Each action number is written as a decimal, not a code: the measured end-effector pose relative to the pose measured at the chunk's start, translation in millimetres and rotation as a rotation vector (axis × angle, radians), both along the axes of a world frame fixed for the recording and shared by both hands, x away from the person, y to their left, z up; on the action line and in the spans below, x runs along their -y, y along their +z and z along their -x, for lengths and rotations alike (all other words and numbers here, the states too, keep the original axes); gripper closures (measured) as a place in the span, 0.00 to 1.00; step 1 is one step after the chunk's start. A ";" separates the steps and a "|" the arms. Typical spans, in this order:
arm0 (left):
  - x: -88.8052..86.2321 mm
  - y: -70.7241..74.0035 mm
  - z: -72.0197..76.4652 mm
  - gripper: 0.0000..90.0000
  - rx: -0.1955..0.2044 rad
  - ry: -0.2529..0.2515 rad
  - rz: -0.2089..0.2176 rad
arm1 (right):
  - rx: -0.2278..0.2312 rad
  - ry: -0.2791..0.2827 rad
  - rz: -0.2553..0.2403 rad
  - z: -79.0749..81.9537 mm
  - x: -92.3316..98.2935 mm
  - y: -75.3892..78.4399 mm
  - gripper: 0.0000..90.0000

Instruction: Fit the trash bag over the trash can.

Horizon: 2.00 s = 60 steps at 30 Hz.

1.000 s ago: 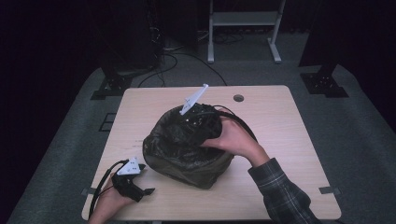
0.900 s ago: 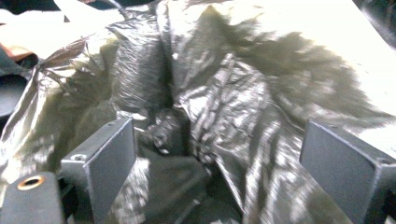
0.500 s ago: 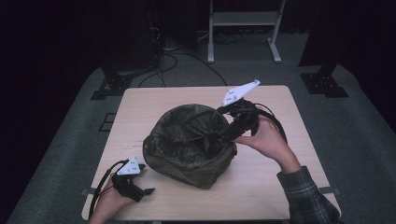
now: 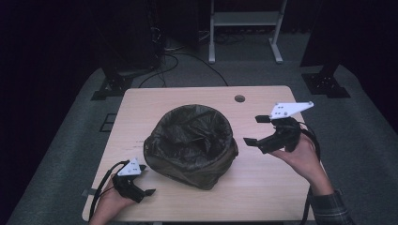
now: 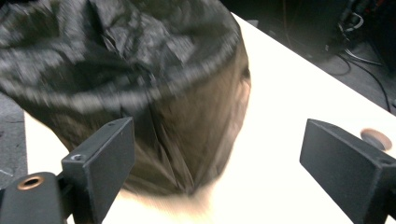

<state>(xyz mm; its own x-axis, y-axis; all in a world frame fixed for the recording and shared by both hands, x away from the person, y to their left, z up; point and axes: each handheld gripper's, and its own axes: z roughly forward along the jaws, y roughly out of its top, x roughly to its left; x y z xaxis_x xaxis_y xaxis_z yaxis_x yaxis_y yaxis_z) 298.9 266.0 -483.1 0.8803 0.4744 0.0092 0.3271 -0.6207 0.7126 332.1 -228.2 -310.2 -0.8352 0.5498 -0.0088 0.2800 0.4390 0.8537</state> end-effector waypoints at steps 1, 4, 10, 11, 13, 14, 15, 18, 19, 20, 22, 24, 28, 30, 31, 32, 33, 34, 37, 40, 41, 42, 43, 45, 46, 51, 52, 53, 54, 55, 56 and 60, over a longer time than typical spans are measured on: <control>0.0 -0.1 0.0 0.00 0.000 0.000 0.001 | 0.005 -0.012 -0.006 1.9 4.9 -3.9 0.10; 0.0 -0.1 0.0 0.00 0.000 0.000 0.001 | 0.005 -0.049 -0.021 7.9 18.9 -15.8 0.10; 0.2 -0.2 0.1 0.00 0.000 0.002 0.004 | -0.002 -0.119 -0.033 15.7 42.0 -46.0 0.10; 0.1 -0.1 0.1 0.00 0.000 0.001 0.002 | -0.004 -0.131 -0.037 16.9 45.6 -50.9 0.10; 0.1 -0.1 0.1 0.00 0.000 0.001 0.002 | -0.003 -0.154 -0.035 19.1 52.5 -59.5 0.10; 0.1 -0.1 0.1 0.00 0.000 0.001 0.002 | 0.000 -0.166 -0.042 20.3 55.9 -63.4 0.10; 0.1 -0.1 0.1 0.00 0.000 0.001 0.001 | 0.000 -0.178 -0.047 21.5 59.2 -67.1 0.10; 0.1 -0.1 0.1 0.00 0.000 0.001 0.001 | -0.010 -0.212 -0.052 24.9 68.1 -79.0 0.10; 0.1 -0.1 0.1 0.00 0.000 0.001 0.002 | -0.008 -0.219 -0.048 25.6 69.8 -82.0 0.10; 0.1 -0.1 0.1 0.00 0.000 0.001 0.002 | -0.010 -0.228 -0.049 26.8 72.6 -87.1 0.10; 0.1 -0.1 0.1 0.00 0.000 0.000 0.002 | -0.026 -0.248 -0.044 28.5 76.8 -96.2 0.10; 0.1 -0.1 0.1 0.00 0.000 0.000 0.002 | -0.043 -0.262 -0.041 29.7 81.0 -105.8 0.10; 0.1 -0.1 0.1 0.00 0.000 0.000 0.001 | -0.077 -0.294 -0.042 33.4 88.8 -124.3 0.10; 0.2 -0.1 0.1 0.00 0.001 0.001 0.002 | -0.084 -0.301 -0.040 34.6 91.4 -130.6 0.10; 0.1 -0.1 0.1 0.00 0.000 0.001 0.002 | -0.091 -0.304 -0.042 35.4 92.4 -133.4 0.10; 0.1 -0.1 0.1 0.00 0.000 0.001 0.002 | -0.091 -0.304 -0.042 35.4 92.4 -133.4 0.10; 0.1 -0.1 0.1 0.00 0.000 0.000 0.002 | -0.102 -0.309 -0.047 36.4 94.4 -139.1 0.10; 0.1 -0.1 0.1 0.00 0.000 0.000 0.002 | -0.110 -0.313 -0.048 37.0 95.2 -141.9 0.10; 0.1 -0.1 0.1 0.00 0.000 0.000 0.002 | -0.126 -0.324 -0.043 38.9 97.0 -150.6 0.10; 0.2 -0.1 0.1 0.00 0.000 0.001 0.002 | -0.132 -0.329 -0.024 40.2 96.9 -156.5 0.10; 0.2 -0.2 0.1 0.00 0.000 0.001 0.002 | -0.133 -0.331 -0.012 40.7 96.7 -159.4 0.10; 0.1 -0.1 0.1 0.00 0.000 0.000 0.001 | -0.141 -0.329 -0.001 40.9 96.3 -162.4 0.10; 0.1 -0.1 0.1 0.00 0.000 0.000 0.002 | -0.145 -0.331 0.003 41.1 96.2 -163.9 0.10; 0.1 -0.1 0.1 0.00 0.000 0.000 0.002 | -0.148 -0.334 0.021 41.4 95.7 -166.5 0.10; 0.1 -0.1 0.1 0.00 0.000 0.000 0.002 | -0.150 -0.334 0.028 41.5 95.4 -167.6 0.10; 0.2 -0.1 0.1 0.00 0.000 -0.001 0.002 | -0.159 -0.330 0.055 41.0 93.8 -172.8 0.10; 0.2 -0.1 0.2 0.00 0.001 0.000 0.002 | -0.158 -0.334 0.064 41.1 93.0 -173.5 0.10; 0.2 -0.1 0.1 0.00 0.000 -0.001 0.002 | -0.157 -0.333 0.067 41.0 92.8 -173.8 0.10; 0.2 -0.1 0.2 0.00 0.000 -0.001 0.002 | -0.154 -0.332 0.072 41.0 92.2 -174.2 0.10; 0.2 -0.1 0.2 0.00 0.001 -0.001 0.002 | -0.154 -0.333 0.076 41.1 91.7 -174.7 0.10; 0.2 -0.1 0.2 0.00 0.001 -0.001 0.002 | -0.160 -0.332 0.089 40.9 90.7 -176.0 0.10; 0.2 -0.1 0.2 0.00 0.001 -0.003 0.001 | -0.153 -0.335 0.139 41.6 85.9 -177.3 0.10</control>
